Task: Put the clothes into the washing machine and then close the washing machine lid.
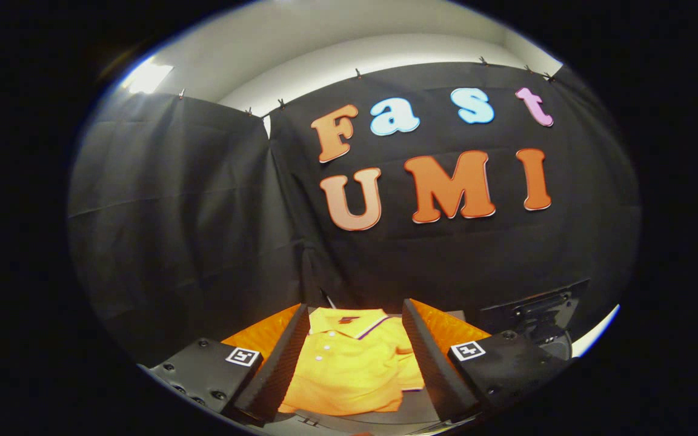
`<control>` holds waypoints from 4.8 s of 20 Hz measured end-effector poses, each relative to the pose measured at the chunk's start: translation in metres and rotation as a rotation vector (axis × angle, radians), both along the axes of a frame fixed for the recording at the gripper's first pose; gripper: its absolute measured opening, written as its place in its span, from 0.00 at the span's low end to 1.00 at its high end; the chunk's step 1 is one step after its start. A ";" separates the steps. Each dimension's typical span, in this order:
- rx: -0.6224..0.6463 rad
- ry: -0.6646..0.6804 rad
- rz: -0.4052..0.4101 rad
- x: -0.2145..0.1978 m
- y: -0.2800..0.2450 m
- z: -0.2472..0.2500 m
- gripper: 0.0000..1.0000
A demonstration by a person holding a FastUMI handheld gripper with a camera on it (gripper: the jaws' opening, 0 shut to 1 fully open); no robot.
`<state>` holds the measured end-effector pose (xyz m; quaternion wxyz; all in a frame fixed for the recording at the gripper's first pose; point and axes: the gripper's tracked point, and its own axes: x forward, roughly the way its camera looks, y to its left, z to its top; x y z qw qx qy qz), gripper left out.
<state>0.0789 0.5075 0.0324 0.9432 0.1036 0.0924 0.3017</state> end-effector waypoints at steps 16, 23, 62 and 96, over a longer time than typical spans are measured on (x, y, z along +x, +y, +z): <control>-0.356 0.276 0.087 0.032 0.104 -0.169 0.97; -0.289 0.205 0.123 0.029 0.102 -0.160 0.85; 0.034 -0.079 -0.186 0.081 -0.258 -0.030 0.14; -0.233 0.613 -0.139 0.182 -0.334 -0.466 0.14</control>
